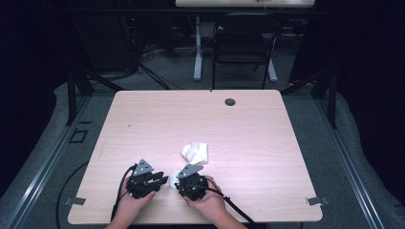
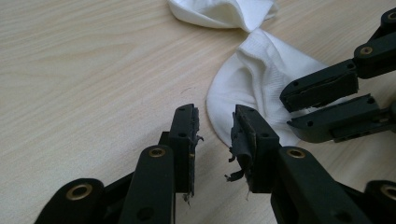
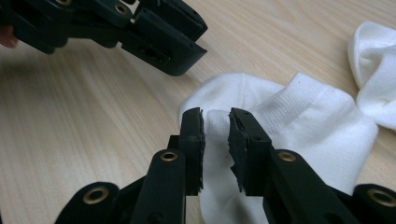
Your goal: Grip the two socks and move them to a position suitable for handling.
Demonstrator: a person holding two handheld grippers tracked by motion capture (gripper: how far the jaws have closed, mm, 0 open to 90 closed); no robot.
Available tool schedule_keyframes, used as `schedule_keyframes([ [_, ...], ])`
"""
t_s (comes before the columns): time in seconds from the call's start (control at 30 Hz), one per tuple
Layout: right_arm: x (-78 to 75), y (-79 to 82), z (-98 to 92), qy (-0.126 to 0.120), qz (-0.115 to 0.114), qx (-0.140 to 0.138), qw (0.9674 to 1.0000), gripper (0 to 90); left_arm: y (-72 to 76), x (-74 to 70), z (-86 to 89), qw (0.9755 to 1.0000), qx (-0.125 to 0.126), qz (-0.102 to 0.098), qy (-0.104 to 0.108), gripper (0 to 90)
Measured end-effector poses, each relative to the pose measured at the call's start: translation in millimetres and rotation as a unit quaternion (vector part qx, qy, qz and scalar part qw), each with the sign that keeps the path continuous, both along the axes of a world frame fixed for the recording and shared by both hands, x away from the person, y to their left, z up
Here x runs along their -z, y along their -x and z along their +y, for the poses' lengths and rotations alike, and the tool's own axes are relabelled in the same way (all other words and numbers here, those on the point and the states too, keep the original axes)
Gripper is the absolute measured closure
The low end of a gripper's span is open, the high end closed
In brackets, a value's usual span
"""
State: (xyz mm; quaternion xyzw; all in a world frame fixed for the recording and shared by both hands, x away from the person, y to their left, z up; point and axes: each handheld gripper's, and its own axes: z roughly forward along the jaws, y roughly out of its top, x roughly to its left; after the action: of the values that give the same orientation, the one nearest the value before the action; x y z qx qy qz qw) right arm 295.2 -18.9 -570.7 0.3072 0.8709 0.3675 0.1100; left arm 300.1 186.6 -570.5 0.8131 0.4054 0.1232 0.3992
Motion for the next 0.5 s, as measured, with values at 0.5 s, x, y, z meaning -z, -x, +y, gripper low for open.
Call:
schedule_keyframes([
  [0.5,7.5,0.2,2.0,0.006,-0.006,0.008,0.9999,79.3,0.8,0.6,-2.1,1.0000,0.000,0.000,0.002,68.9],
])
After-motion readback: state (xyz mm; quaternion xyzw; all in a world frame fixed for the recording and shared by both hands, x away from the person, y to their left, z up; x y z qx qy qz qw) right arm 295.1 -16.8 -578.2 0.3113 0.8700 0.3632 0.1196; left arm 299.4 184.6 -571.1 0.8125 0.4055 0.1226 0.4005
